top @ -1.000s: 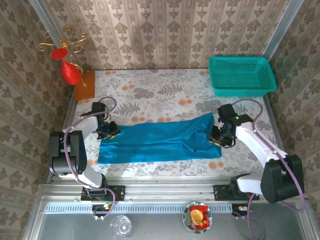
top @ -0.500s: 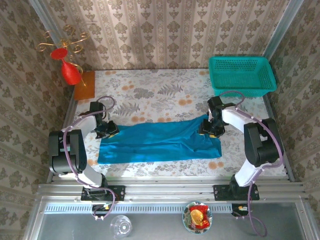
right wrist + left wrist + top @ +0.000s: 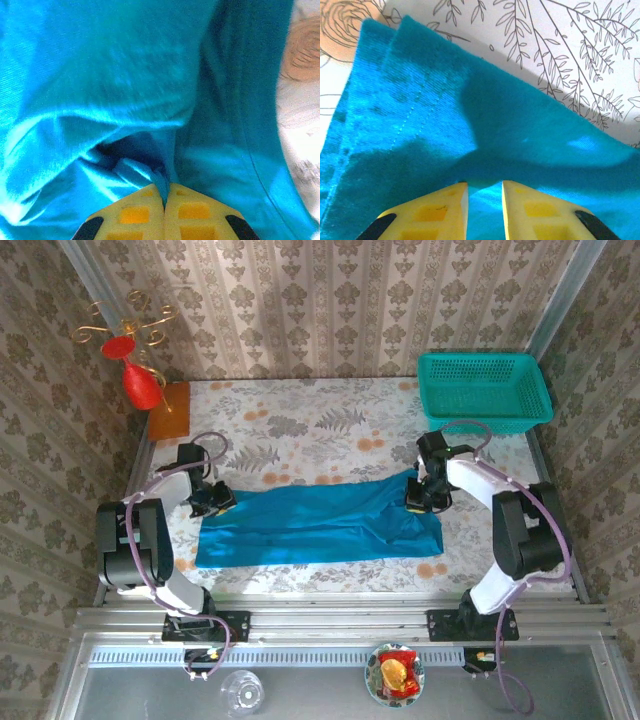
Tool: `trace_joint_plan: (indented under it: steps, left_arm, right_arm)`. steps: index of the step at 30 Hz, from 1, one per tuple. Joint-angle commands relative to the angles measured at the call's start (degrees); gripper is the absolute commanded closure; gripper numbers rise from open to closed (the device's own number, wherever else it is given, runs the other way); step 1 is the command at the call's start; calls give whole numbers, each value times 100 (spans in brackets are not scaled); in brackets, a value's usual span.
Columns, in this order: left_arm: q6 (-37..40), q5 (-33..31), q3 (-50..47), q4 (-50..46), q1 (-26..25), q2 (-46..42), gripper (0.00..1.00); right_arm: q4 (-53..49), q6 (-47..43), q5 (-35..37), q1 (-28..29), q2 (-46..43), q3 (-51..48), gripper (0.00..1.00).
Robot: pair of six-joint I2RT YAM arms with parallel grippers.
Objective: Fold the inside-out t-shirt
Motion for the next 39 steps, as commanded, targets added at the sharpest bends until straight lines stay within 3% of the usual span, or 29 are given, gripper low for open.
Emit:
trace_joint_plan:
  steps: [1,8,9,11,12,16,22,26,29,34,39]
  left_arm:
    - [11,-52,-108,123,73,-94,74]
    - [-68,65,-228,231,119,-41,75]
    - [-73,79,-242,249,127,-36,75]
    - [-87,125,-269,284,123,-19,75]
    - [-86,149,-278,303,126,-7,74]
    - [-85,190,-252,286,122,24,74]
    - [-66,143,-243,260,164,-33,74]
    - [-57,139,-232,220,171,-32,74]
    - [-55,135,-252,229,184,-24,74]
    - [-61,146,-243,225,185,-10,74]
    - [-51,137,-216,198,184,-41,74]
  right_arm:
    - [-614,460,241,133,-629,-82,100]
    - [-1189,1178,592,467,-1203,-294,98]
    - [-1176,1198,614,495,-1207,-331,94]
    - [-967,1182,608,499,-1166,-406,69]
    - [-894,1184,636,497,-1113,-397,66]
    - [-697,1130,571,515,-854,-125,90]
    - [-820,1002,785,504,-449,254,68]
    - [-1236,998,1446,508,-301,374,63]
    - [-1191,976,1454,456,-328,222,57]
    - [-814,884,860,409,-210,98,59]
    - [-777,919,643,432,-268,211,80]
